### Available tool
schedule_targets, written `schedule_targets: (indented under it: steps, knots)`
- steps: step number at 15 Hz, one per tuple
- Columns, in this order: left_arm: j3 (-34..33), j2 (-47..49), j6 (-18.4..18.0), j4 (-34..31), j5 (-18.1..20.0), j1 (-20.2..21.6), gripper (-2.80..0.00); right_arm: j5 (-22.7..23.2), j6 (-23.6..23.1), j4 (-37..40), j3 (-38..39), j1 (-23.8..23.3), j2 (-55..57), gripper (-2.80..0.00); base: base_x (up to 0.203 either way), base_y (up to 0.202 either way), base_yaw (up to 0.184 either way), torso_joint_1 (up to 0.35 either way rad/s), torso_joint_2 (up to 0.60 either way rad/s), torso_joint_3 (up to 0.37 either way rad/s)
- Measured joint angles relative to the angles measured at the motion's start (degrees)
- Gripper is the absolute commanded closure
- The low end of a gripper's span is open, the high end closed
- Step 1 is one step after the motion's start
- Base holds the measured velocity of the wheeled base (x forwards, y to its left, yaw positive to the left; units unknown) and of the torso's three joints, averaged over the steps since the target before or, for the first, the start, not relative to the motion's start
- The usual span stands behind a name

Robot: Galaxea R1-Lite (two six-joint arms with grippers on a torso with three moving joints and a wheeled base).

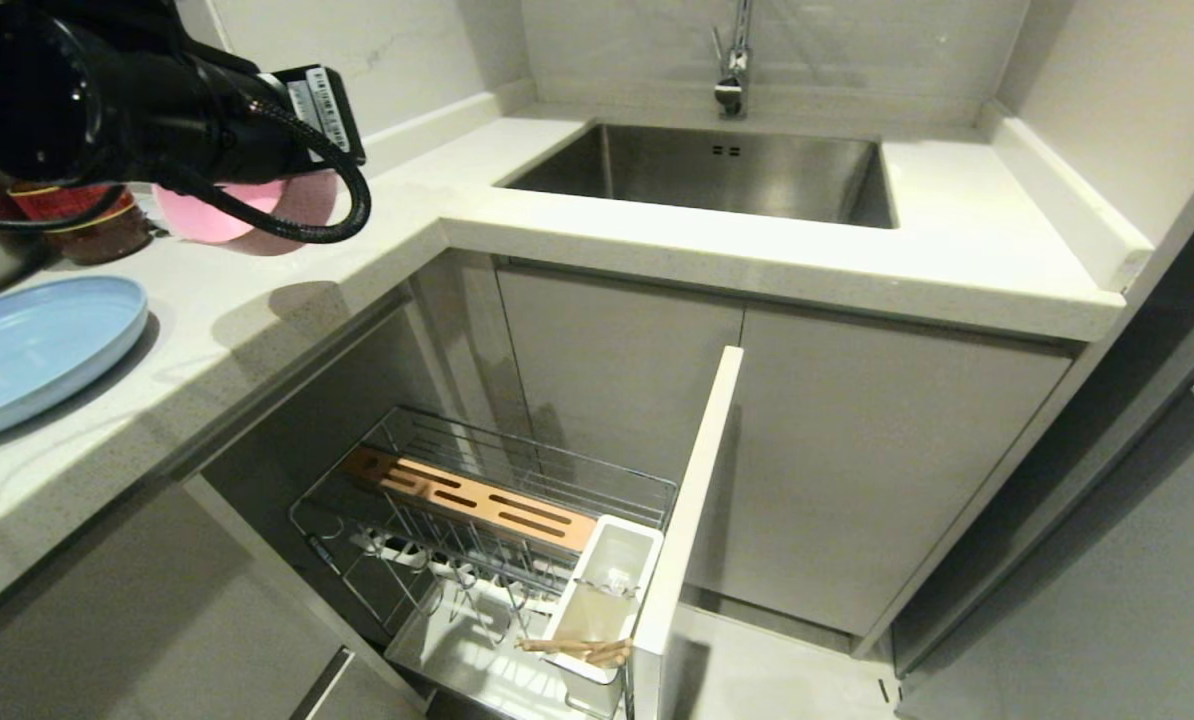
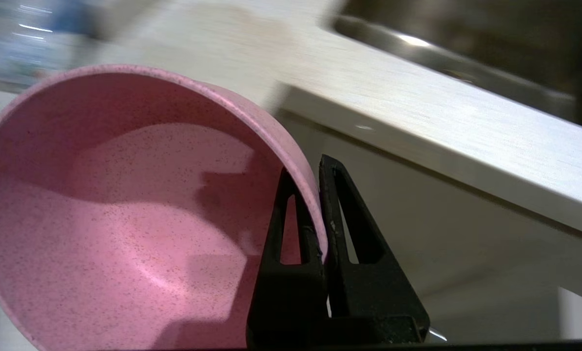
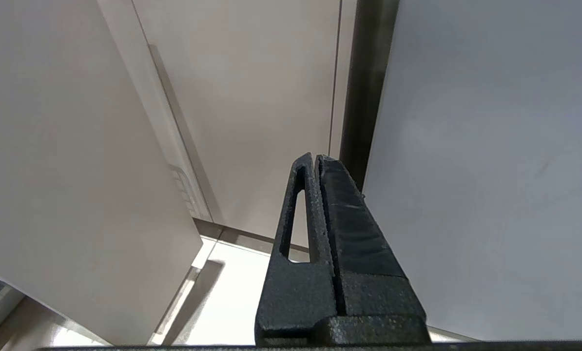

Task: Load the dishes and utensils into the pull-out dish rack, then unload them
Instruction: Pick up the bowl and place it in the cupboard

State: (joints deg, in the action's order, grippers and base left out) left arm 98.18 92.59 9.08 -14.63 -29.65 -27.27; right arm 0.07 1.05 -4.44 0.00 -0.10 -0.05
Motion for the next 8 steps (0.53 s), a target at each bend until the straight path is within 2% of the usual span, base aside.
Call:
schedule_targets:
  steps: [2, 5, 6, 8]
  knots:
    - [-5.94, -1.27, 5.56, 5.21, 2.09, -5.56, 0.0, 0.0, 0.0, 0.01, 0.0, 0.02, 0.0, 0.0, 0.0, 0.0, 0.0, 0.0, 0.0, 0.0]
    - [-15.8, -1.06, 14.59, 14.83, 7.69, -8.92, 0.0, 0.0, 0.0, 0.0, 0.0, 0.0, 0.0, 0.0, 0.0, 0.0, 0.0, 0.0, 0.0, 0.0]
    - [-19.03, -0.75, 18.34, 17.49, 9.51, -9.33, 0.0, 0.0, 0.0, 0.01, 0.0, 0.0, 0.0, 0.0, 0.0, 0.0, 0.0, 0.0, 0.0, 0.0]
    - [-25.4, 0.51, 28.67, 24.55, 12.26, -9.77, 0.0, 0.0, 0.0, 0.0, 0.0, 0.0, 0.0, 0.0, 0.0, 0.0, 0.0, 0.0, 0.0, 0.0]
